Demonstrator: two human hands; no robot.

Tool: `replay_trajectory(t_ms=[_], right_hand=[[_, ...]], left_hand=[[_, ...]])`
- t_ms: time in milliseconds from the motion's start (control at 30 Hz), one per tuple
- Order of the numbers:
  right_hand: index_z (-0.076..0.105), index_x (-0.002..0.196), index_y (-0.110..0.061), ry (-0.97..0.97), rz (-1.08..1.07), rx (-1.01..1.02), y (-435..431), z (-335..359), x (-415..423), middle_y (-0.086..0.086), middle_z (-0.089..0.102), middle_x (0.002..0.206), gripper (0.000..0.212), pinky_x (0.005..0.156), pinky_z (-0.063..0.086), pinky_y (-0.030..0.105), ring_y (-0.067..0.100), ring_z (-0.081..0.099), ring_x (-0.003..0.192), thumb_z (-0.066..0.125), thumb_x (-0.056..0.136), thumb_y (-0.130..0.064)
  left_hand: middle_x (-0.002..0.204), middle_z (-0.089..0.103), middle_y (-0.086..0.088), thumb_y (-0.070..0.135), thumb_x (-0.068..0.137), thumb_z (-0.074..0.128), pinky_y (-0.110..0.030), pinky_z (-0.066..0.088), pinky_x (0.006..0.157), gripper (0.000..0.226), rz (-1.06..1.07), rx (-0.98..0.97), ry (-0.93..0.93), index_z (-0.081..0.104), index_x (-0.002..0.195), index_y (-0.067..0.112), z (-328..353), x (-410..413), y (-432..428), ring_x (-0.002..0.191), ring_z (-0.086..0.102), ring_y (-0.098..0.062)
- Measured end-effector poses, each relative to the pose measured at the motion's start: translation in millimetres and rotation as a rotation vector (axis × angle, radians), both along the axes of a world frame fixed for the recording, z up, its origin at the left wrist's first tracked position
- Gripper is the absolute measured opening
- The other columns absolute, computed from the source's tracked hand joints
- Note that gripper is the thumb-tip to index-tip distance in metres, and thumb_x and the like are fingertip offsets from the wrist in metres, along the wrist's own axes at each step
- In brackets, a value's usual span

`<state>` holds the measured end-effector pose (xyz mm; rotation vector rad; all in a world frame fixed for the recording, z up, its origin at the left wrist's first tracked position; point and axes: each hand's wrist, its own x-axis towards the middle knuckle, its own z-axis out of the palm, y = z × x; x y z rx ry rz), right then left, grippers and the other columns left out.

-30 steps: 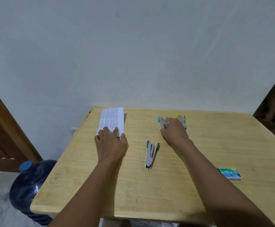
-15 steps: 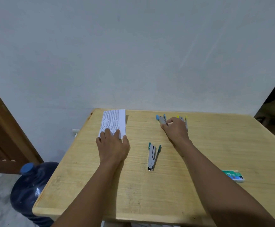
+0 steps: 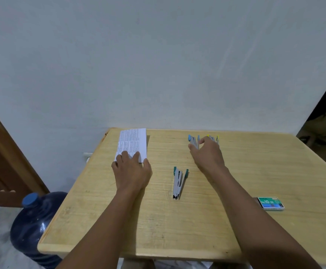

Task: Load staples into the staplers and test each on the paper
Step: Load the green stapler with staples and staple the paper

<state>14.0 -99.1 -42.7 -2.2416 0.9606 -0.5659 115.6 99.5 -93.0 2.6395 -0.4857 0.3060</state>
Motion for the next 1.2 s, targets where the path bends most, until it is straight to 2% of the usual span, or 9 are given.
replay_trajectory(t_ms=[100,200,433,533,700,833,900,1067,1200], right_hand=[[0.051,0.084,-0.013,0.11,0.045,0.084,18.8,3.5,-25.2,-0.002,0.06,0.07,0.037,0.059,0.049,0.03,0.015,0.055,0.057,0.058,0.092,-0.049],[0.039,0.064,-0.017,0.28,0.118,0.126,35.4,-2.9,-38.1,-0.005,0.043,0.05,0.045,0.051,0.04,0.025,0.013,0.039,0.041,0.059,0.089,-0.049],[0.045,0.055,-0.017,0.258,0.091,0.043,56.3,-10.7,-42.3,-0.003,0.048,0.05,0.039,0.048,0.033,0.026,0.017,0.039,0.042,0.057,0.088,-0.034],[0.062,0.061,-0.009,0.166,0.06,0.07,62.4,-7.6,-48.7,0.003,0.069,0.063,0.037,0.05,0.043,0.029,0.018,0.054,0.048,0.057,0.09,-0.032],[0.071,0.083,-0.014,-0.083,0.086,0.128,76.8,0.9,-66.2,-0.004,0.071,0.078,0.026,0.072,0.058,0.038,0.013,0.067,0.076,0.058,0.093,-0.033],[0.071,0.093,-0.02,-0.225,0.093,0.178,81.5,3.7,-78.1,-0.01,0.07,0.085,0.019,0.069,0.054,0.023,0.001,0.065,0.081,0.059,0.096,-0.035],[0.07,0.094,-0.022,-0.276,0.076,0.188,81.1,2.0,-80.3,-0.01,0.071,0.087,0.018,0.069,0.056,0.026,0.003,0.066,0.083,0.059,0.096,-0.035],[0.066,0.084,-0.026,-0.407,-0.004,0.218,86.4,-1.5,-79.1,-0.01,0.07,0.08,0.014,0.067,0.058,0.03,0.008,0.069,0.076,0.061,0.096,-0.028],[0.064,0.079,-0.023,-0.514,-0.177,0.327,71.2,-4.1,-82.6,-0.008,0.068,0.077,0.018,0.06,0.059,0.037,0.018,0.071,0.065,0.061,0.096,-0.029]], left_hand=[[0.117,0.05,-0.008,0.043,0.09,0.041,-0.044,0.028,0.105,0.039,0.01,-0.008,-0.02,0.061,0.115,0.021,-1.1,0.6,-0.7,0.118,0.04,-0.028],[0.112,0.052,-0.008,0.04,0.089,0.046,-0.045,0.031,0.101,0.032,-0.001,-0.056,-0.066,0.063,0.106,0.019,0.4,-0.8,-2.7,0.113,0.044,-0.029],[0.098,0.066,0.0,0.041,0.089,0.043,-0.038,0.041,0.084,0.037,-0.269,-0.094,-0.278,0.073,0.096,0.019,7.6,-26.5,-2.5,0.092,0.056,-0.02],[0.075,0.067,0.01,0.051,0.093,0.047,-0.035,0.049,0.073,0.036,-0.344,-0.33,0.073,0.07,0.081,0.026,14.5,-62.3,-2.7,0.074,0.06,-0.01],[0.062,0.066,-0.001,0.052,0.088,0.056,-0.031,0.048,0.061,0.039,-0.411,-0.628,0.44,0.066,0.063,0.025,34.8,-103.9,-9.7,0.059,0.059,-0.016],[0.06,0.066,0.001,0.038,0.091,0.064,-0.025,0.045,0.059,0.032,-0.399,-0.719,0.471,0.07,0.065,0.022,47.9,-109.3,-11.6,0.057,0.056,-0.006],[0.062,0.067,0.006,0.033,0.091,0.066,-0.017,0.044,0.055,0.024,-0.412,-0.705,0.427,0.073,0.07,0.025,53.2,-112.5,-12.7,0.057,0.057,-0.003],[0.066,0.068,0.0,0.03,0.09,0.066,-0.033,0.048,0.061,0.018,-0.427,-0.716,0.262,0.072,0.074,0.023,55.0,-123.0,-16.8,0.063,0.061,-0.016],[0.068,0.071,0.002,0.021,0.09,0.066,-0.028,0.055,0.062,0.019,-0.409,-0.81,0.288,0.073,0.073,0.021,58.4,-130.0,-5.4,0.065,0.068,-0.014]])
